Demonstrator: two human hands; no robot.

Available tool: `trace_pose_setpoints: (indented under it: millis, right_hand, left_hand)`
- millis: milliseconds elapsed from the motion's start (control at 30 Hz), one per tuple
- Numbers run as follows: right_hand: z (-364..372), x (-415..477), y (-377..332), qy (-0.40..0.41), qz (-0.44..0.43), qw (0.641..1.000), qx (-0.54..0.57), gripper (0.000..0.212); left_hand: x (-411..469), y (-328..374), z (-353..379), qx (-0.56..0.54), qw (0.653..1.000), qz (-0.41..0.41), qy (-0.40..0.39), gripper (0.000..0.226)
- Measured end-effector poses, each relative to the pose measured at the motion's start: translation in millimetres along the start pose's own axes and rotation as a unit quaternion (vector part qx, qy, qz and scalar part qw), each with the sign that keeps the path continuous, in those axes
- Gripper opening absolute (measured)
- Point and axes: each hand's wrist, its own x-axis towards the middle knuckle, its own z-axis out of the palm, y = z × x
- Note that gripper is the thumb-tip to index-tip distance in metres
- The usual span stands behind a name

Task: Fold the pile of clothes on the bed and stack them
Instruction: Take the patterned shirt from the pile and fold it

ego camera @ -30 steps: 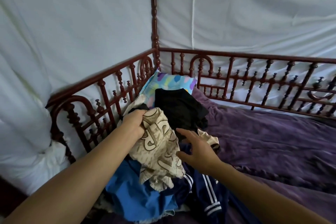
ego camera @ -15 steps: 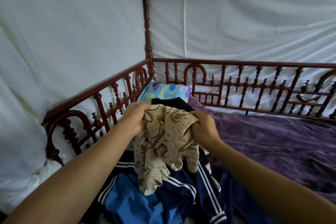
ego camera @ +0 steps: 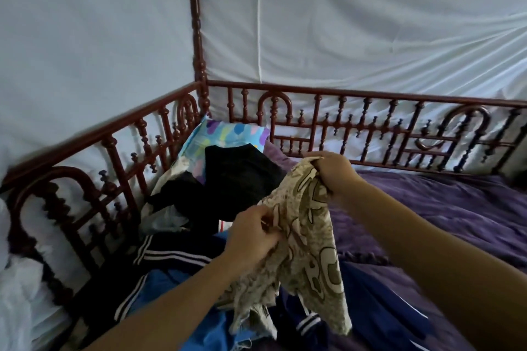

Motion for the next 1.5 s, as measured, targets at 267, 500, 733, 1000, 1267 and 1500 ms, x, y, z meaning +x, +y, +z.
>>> trace_pose_setpoints:
  millis: [267,500,733,1000,1267,1500]
  right_hand:
    - [-151.1,-37.1,63.3,0.104,0.022,0.978,-0.178,0.014]
    - [-278.6,-94.4,90.5,0.27,-0.048,0.957,-0.098,0.042]
    - [-399.6,-179.5,127.2,0.265,-0.036,0.908,-0.324,0.032]
    - [-451.7,-233.4,160.5,0.186,-0.182,0.841,-0.475,0.037]
    - [-510.1,-210.0,167.1,0.269,-0.171,0.912,-0.256,0.041]
    - [-540.1,-199.7,250.5,0.295,-0.017,0.912,-0.285,0.043]
  left_hand:
    - [54.4,54.9,12.2,-0.142,0.988,-0.039,-0.051,0.011]
    - [35.4,165.8,86.2,0.189,0.929,0.218,-0.231,0.086]
    - [30.7,193.0,185.0,0.203,0.953,0.177,-0.142,0.01]
    - [43.0,249.8,238.3,-0.112,0.967,0.124,-0.19,0.031]
    - [86.3,309.7,256.0,0.134,0.897,0.313,-0.282,0.057]
    - [181.2,280.1,377.7,0.439,0.817,0.275,-0.253,0.022]
